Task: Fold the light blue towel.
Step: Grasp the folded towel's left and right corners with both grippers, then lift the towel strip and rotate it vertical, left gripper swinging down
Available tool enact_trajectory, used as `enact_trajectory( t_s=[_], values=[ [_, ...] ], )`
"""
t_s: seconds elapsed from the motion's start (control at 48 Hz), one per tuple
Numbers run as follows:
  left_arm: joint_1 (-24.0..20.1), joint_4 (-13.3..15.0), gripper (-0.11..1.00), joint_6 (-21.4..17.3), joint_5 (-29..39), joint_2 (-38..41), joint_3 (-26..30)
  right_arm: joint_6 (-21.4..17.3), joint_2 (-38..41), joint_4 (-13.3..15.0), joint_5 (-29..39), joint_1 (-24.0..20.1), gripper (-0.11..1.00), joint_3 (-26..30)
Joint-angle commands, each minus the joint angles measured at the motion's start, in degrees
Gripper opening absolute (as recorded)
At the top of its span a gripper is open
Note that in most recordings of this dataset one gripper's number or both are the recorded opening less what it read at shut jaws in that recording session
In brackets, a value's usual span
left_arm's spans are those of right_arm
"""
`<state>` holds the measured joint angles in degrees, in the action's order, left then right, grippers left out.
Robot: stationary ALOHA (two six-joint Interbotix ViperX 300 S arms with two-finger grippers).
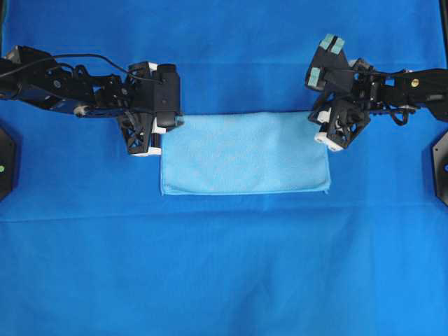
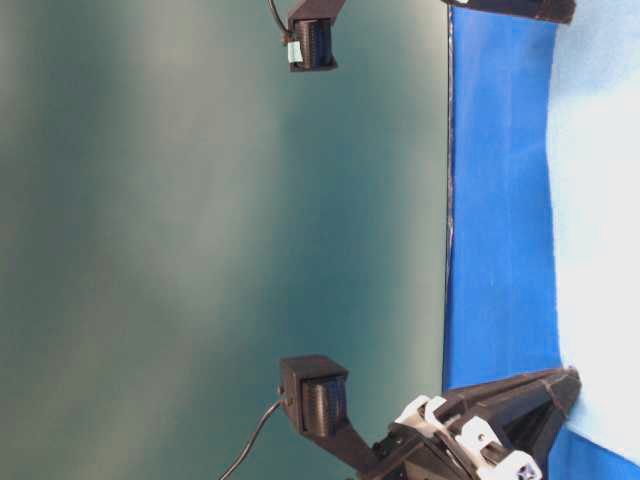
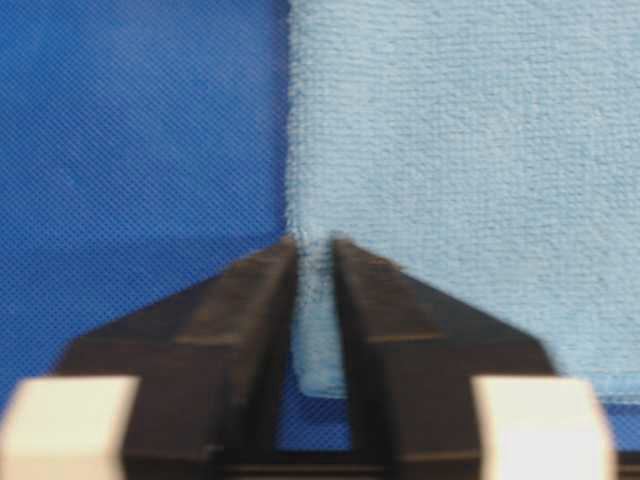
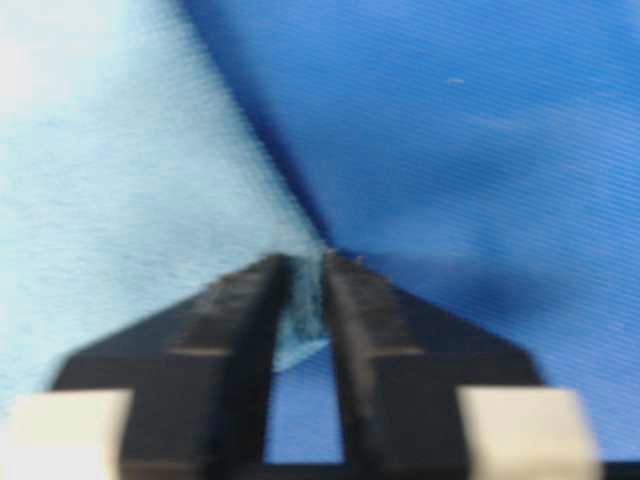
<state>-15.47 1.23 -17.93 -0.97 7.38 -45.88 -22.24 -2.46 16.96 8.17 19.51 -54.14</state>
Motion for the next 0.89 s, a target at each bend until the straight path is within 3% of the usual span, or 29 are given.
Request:
enact_trajectory(
  t_s=[0.0,0.062,0.416,0.624,0.874],
  values=[
    [0.00,0.00,0.07,-0.44,2.37,-0.09,1.14,0.26,-0.18,0.18,0.26,0.26,0.16,0.44],
    [0.00,0.00,0.01,-0.44,3.25,-0.09,1.67,0.26,-0.18,0.18,0.26,0.26,0.02,0.35],
    [0.00,0.00,0.01,-0.62,8.44,-3.43,4.13,-0.18,-3.87,0.18,3.43,0.26,0.02,1.05],
    [0.09,0.00,0.01,-0.62,14.50,-11.78,6.24,-0.26,-13.54,0.18,10.20,-0.26,0.02,1.76],
    [0.09,0.00,0.01,-1.49,16.61,-18.81,7.38,0.09,-24.52,0.18,17.40,-0.97,0.02,3.16]
  ],
)
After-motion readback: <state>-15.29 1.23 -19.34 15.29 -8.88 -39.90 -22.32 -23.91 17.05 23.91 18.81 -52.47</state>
